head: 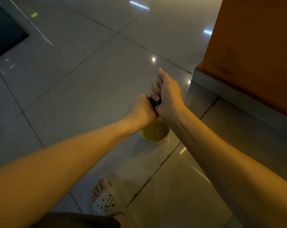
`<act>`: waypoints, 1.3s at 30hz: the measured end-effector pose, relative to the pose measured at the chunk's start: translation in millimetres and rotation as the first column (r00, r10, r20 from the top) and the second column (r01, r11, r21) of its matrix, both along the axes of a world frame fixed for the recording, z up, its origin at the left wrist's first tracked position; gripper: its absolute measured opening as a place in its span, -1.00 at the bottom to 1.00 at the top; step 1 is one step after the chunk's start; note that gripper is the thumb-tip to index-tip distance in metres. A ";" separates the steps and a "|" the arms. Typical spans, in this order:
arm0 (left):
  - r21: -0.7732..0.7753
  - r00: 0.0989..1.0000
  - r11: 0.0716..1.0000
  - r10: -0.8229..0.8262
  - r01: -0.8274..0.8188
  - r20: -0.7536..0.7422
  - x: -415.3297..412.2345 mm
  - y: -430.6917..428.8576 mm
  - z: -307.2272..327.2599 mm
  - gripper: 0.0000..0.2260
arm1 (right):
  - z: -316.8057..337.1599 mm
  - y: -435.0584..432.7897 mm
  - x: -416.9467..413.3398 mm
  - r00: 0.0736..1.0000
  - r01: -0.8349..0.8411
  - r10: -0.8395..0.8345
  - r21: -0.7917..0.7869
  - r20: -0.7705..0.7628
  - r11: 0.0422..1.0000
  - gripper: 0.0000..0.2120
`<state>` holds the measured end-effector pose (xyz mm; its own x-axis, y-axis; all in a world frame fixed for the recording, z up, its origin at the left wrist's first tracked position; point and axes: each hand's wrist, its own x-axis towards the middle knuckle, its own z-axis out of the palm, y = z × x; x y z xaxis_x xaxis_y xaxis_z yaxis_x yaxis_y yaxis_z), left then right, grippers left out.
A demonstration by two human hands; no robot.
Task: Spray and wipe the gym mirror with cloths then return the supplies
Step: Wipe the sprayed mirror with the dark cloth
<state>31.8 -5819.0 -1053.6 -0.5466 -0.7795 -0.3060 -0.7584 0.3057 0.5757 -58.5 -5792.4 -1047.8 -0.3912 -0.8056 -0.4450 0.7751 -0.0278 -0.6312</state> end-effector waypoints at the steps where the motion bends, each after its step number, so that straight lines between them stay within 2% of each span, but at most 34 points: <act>1: 0.066 1.000 0.998 0.003 -0.002 -0.016 0.5 -2.1 0.4 -0.70 | -0.1 1.2 -1.5 0.999 -0.042 0.041 -0.026 -0.025 0.999 -0.47; 4: 0.244 0.994 0.970 0.033 -0.007 -0.102 2.4 -8.1 5.0 -0.65 | 3.8 1.0 -5.3 0.991 -0.118 0.113 -0.082 -0.068 0.990 -0.46; 9: 0.477 0.987 0.878 0.106 -0.038 -0.117 6.7 -21.1 15.9 -0.68 | 13.6 -11.6 -4.9 0.980 -0.194 0.190 -0.099 -0.050 0.976 -0.47; 14: 0.596 0.986 0.803 0.108 -0.010 -0.130 9.6 -33.4 25.4 -0.76 | 17.2 -21.1 -5.0 0.978 -0.201 0.206 -0.130 0.023 0.971 -0.47; 18: 0.694 0.962 0.720 0.191 0.000 -0.197 10.1 -34.3 23.8 -0.66 | 22.4 -27.8 -9.2 0.956 -0.289 0.293 -0.153 0.001 0.945 -0.45; 20: 0.726 0.950 0.687 0.222 0.008 -0.221 11.0 -33.2 22.0 -0.56 | 23.0 -29.9 -9.9 0.943 -0.328 0.332 -0.163 -0.003 0.931 -0.44; 23: 0.751 0.941 0.660 0.239 0.022 -0.238 10.1 -32.3 22.1 -0.61 | 23.5 -32.7 -12.9 0.925 -0.375 0.380 -0.190 -0.009 0.907 -0.41; 30: 0.833 0.919 0.548 0.288 0.074 -0.271 12.0 -28.3 16.1 -0.55 | 24.7 -33.2 -16.5 0.878 -0.478 0.475 -0.179 -0.065 0.860 -0.41; 39: 0.830 0.900 0.541 0.285 0.134 -0.331 11.4 -28.3 20.3 -0.57 | 32.8 -30.5 -22.1 0.856 -0.517 0.504 -0.214 -0.115 0.829 -0.42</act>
<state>43.2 -5847.3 -1033.3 -0.7237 -0.3351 -0.6033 -0.4019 -0.5060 0.7631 -80.6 -5822.9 -1014.9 0.0865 -0.9730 -0.2141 0.6857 0.2141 -0.6957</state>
